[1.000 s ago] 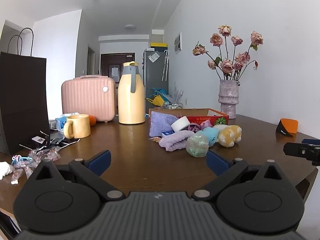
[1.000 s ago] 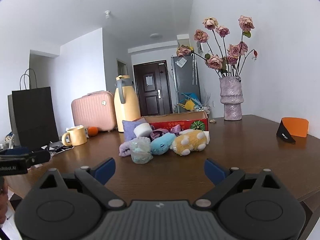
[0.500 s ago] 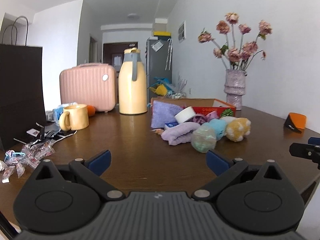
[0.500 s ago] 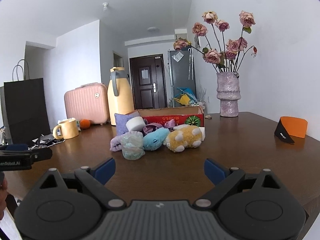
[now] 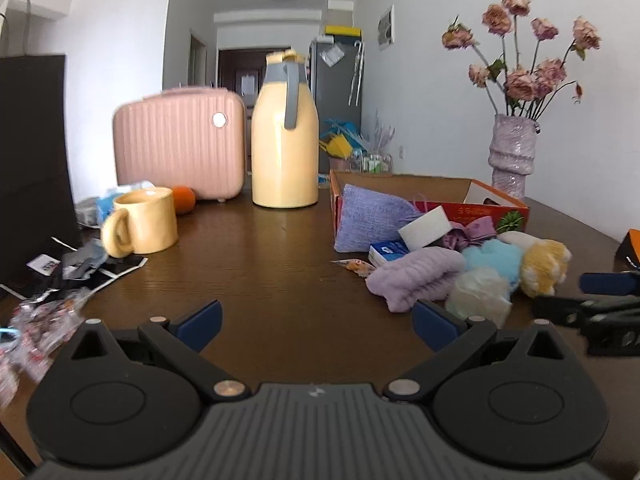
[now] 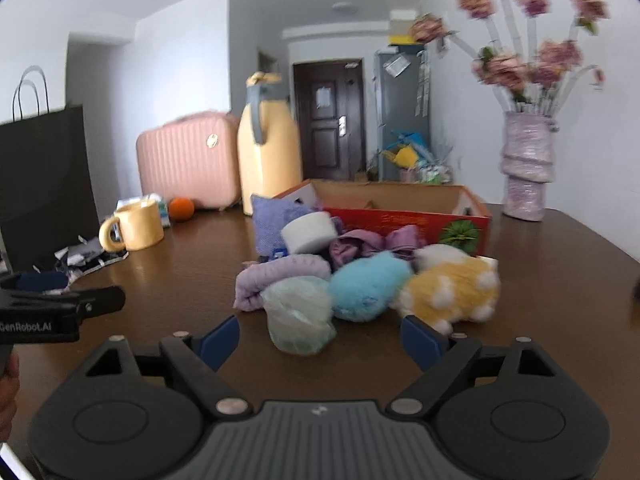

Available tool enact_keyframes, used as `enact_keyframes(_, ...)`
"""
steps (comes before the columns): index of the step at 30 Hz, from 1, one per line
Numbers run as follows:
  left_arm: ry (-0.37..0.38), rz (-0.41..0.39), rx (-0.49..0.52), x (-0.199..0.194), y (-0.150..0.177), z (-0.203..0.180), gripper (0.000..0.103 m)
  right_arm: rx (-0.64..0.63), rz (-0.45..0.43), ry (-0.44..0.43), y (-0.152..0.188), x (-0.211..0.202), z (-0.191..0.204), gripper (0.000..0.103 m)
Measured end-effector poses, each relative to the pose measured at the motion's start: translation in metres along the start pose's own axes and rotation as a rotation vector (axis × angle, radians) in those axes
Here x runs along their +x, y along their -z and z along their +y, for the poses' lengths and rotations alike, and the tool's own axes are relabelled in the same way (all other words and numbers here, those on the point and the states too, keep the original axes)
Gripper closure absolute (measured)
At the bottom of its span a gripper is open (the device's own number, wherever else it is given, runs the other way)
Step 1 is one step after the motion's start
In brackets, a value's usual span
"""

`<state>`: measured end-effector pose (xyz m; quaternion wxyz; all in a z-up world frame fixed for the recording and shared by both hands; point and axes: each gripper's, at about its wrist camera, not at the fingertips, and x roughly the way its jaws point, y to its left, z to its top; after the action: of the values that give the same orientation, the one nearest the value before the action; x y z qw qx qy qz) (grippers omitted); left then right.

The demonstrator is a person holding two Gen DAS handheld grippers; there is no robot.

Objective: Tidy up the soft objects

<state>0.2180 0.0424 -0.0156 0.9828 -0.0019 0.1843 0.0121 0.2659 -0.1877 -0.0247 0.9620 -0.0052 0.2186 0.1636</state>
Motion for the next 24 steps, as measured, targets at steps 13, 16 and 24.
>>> enact_keyframes(13, 0.103, 0.183, -0.137, 0.146, -0.053, 0.009, 0.034, -0.073, 0.140, -0.140, -0.023, 0.085, 0.002, 0.079)
enact_keyframes(16, 0.099, 0.225, -0.129, 0.179, -0.064, -0.002, 0.046, -0.056, 0.069, -0.168, -0.039, 0.066, -0.014, 0.089)
enact_keyframes(24, 0.079, 0.318, -0.103, 0.220, -0.050, -0.015, 0.087, 0.003, 0.003, -0.121, -0.055, 0.074, -0.056, 0.089)
